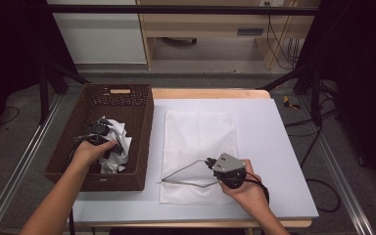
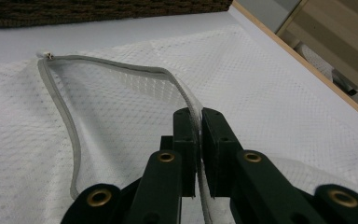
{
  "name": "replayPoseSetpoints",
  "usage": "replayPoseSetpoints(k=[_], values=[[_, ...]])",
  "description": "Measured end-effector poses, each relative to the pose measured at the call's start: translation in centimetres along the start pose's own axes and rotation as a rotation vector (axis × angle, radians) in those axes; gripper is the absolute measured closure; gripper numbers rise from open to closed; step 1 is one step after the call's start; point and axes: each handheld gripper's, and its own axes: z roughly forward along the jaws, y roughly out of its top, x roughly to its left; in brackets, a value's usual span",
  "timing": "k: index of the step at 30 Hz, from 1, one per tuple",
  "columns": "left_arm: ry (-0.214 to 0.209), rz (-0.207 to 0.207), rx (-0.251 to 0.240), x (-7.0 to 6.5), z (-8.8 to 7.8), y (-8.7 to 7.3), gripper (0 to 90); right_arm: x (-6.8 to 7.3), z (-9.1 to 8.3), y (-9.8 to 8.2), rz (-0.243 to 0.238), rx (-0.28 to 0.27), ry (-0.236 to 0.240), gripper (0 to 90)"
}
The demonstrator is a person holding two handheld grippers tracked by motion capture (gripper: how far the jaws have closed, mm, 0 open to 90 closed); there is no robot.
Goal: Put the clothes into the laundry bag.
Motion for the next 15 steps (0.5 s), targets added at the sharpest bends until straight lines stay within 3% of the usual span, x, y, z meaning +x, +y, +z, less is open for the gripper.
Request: replayPoseSetpoints(k=[5,15], values=[[0.005,0.005,0.01,0.11,-0.02,0.4,8.3,-0.05,0.07,0.0,0.0,0.003,0.005,87.7],[0.016,0.035,0.007,0.4,-0.5,0.59,38.3,-0.01,0.21,0.11,0.004,0.004,0.017,89.0]])
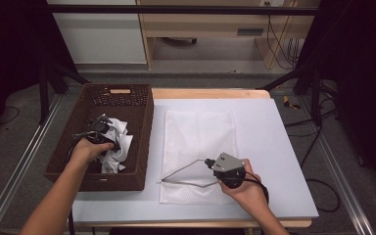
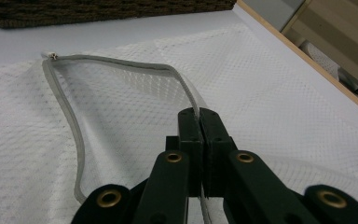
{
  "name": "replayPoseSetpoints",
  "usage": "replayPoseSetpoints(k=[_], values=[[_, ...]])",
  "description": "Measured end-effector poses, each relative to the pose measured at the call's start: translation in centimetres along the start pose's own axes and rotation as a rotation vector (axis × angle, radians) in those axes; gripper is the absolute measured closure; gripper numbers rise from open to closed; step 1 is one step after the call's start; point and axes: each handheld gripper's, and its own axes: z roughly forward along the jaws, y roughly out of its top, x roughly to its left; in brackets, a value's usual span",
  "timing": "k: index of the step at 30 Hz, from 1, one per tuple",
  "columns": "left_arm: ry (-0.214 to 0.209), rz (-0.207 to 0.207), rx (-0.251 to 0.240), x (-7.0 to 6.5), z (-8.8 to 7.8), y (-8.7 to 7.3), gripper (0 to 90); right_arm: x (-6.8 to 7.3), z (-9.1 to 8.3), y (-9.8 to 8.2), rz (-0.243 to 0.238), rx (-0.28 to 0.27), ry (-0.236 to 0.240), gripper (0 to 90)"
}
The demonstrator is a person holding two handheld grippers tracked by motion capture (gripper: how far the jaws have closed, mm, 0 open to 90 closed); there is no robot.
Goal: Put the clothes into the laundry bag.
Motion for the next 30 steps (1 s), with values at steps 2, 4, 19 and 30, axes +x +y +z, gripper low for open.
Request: replayPoseSetpoints(k=[2,4,19,30], values=[[-0.002,0.009,0.0,0.0,0.0,0.1,44.3,0.0,0.1,0.0,-0.004,0.0,0.002,89.1],[0.001,0.023,0.006,0.0,-0.1,0.1,49.1,0.1,0.1,0.1,-0.001,0.002,0.002,89.1],[0.025,0.055,-0.114,0.5,-3.1,0.0,70.3,0.0,0.2,-0.2,0.0,0.002,0.029,89.2],[0.032,0.106,-0.275,-0.3,-6.8,-0.3,70.4,-0.1,0.4,-0.3,0.019,-0.002,0.042,89.2]])
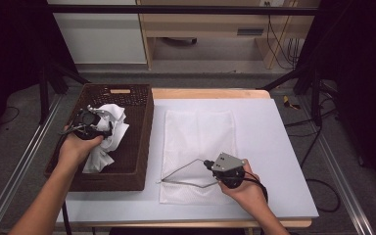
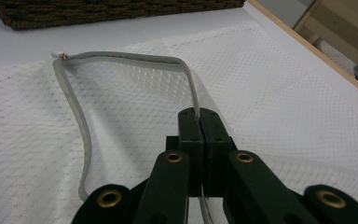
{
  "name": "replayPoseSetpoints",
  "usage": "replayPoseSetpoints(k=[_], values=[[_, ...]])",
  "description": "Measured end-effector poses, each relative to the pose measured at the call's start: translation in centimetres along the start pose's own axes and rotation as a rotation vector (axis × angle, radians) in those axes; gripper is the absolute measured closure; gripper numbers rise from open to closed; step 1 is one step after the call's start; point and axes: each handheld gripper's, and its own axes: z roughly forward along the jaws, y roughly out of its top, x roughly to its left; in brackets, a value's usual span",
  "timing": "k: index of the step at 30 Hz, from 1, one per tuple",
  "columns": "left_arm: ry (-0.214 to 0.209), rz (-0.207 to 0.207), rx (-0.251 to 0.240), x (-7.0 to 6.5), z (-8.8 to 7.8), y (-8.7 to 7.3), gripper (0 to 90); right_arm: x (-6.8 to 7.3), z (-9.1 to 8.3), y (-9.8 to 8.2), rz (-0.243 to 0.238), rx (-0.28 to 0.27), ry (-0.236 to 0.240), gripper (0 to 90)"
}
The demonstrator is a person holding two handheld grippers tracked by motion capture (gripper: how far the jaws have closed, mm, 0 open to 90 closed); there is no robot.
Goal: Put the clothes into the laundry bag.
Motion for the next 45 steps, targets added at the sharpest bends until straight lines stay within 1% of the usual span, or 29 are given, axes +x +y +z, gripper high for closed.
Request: replayPoseSetpoints(k=[3,10,14,18,24,28,30,32,33,34,36,38,39,40,43,45], values=[[0.001,0.008,-0.019,-0.1,-0.7,0.1,70.5,0.0,0.1,0.0,0.006,0.0,0.0,89.2],[0.007,0.014,-0.056,0.2,-2.1,0.3,70.6,0.1,0.1,0.1,0.003,0.0,0.002,89.3],[0.008,0.019,-0.08,0.2,-3.4,0.7,70.7,0.0,0.1,0.0,0.003,-0.003,0.004,89.2],[0.011,0.047,-0.103,-0.1,-4.9,1.4,70.7,0.0,0.1,0.1,0.01,-0.004,0.006,89.2],[0.009,0.068,-0.142,-1.0,-6.7,2.3,70.6,-0.1,0.1,0.0,0.022,-0.008,0.016,89.3],[-0.008,0.095,-0.181,-2.1,-8.1,2.9,70.6,-0.3,0.1,-0.2,0.043,-0.013,0.027,89.2],[-0.005,0.119,-0.194,-2.7,-8.7,3.2,70.6,-0.4,0.1,-0.3,0.054,-0.018,0.032,89.2],[-0.016,0.133,-0.201,-3.4,-9.2,3.3,70.6,-0.4,0.2,-0.5,0.067,-0.016,0.04,89.2],[-0.017,0.15,-0.215,-3.7,-9.3,3.4,70.6,-0.5,0.1,-0.6,0.072,-0.016,0.042,89.3],[-0.023,0.147,-0.209,-4.1,-9.6,3.4,70.6,-0.5,0.1,-0.6,0.072,-0.016,0.042,89.3],[-0.03,0.165,-0.218,-4.8,-10.1,3.6,70.6,-0.6,0.0,-0.6,0.078,-0.022,0.043,89.2],[-0.042,0.181,-0.227,-5.7,-10.6,4.0,70.5,-0.6,0.0,-0.6,0.082,-0.026,0.045,89.2],[-0.057,0.189,-0.232,-6.2,-10.9,4.2,70.5,-0.6,-0.1,-0.6,0.088,-0.026,0.047,89.2],[-0.065,0.194,-0.236,-6.5,-11.0,4.3,70.5,-0.6,0.0,-0.7,0.085,-0.028,0.049,89.2],[-0.092,0.213,-0.257,-7.8,-11.6,4.7,70.5,-0.7,-0.1,-0.8,0.094,-0.032,0.054,89.2],[-0.117,0.219,-0.268,-8.7,-11.8,4.9,70.5,-0.9,-0.1,-0.8,0.106,-0.037,0.056,89.2]])
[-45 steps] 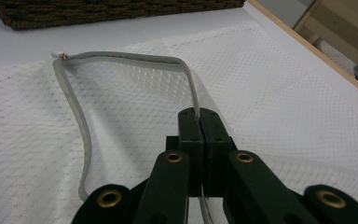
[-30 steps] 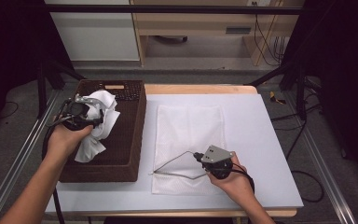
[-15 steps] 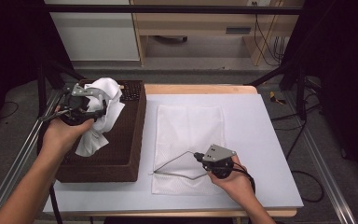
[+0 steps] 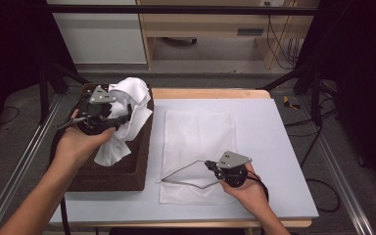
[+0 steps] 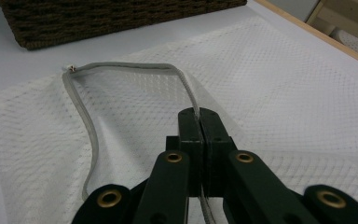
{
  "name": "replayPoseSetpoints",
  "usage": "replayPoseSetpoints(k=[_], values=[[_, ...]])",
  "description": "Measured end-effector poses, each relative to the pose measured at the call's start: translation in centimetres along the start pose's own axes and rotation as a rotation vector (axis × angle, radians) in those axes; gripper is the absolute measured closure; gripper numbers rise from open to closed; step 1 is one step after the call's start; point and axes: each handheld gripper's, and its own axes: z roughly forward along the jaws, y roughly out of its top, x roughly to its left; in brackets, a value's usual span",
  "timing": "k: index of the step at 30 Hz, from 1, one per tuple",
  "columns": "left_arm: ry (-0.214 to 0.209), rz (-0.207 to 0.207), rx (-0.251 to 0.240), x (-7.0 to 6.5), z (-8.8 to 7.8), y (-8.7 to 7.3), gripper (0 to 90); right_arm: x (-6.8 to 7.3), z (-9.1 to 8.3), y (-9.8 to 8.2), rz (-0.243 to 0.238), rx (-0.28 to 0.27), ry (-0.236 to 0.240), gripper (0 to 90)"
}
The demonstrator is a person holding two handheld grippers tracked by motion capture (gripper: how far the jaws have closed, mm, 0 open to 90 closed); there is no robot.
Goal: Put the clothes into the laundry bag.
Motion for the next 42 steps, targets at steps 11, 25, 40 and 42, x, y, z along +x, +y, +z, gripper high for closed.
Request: replayPoseSetpoints(k=[11,25,40,42], values=[[-0.114,0.06,-0.028,-5.0,0.3,1.6,70.3,-0.8,-0.2,-0.2,0.077,-0.027,0.023,89.2],[-0.227,0.098,-0.036,-9.6,2.1,2.0,70.2,-1.9,-0.4,-0.6,0.173,-0.066,0.063,89.2],[-0.331,0.076,-0.039,-12.8,3.9,0.0,70.2,-2.5,-0.4,-1.0,0.227,-0.087,0.088,89.2],[-0.334,0.079,-0.04,-13.3,4.1,-0.3,70.2,-2.5,-0.4,-1.0,0.233,-0.09,0.09,89.2]])
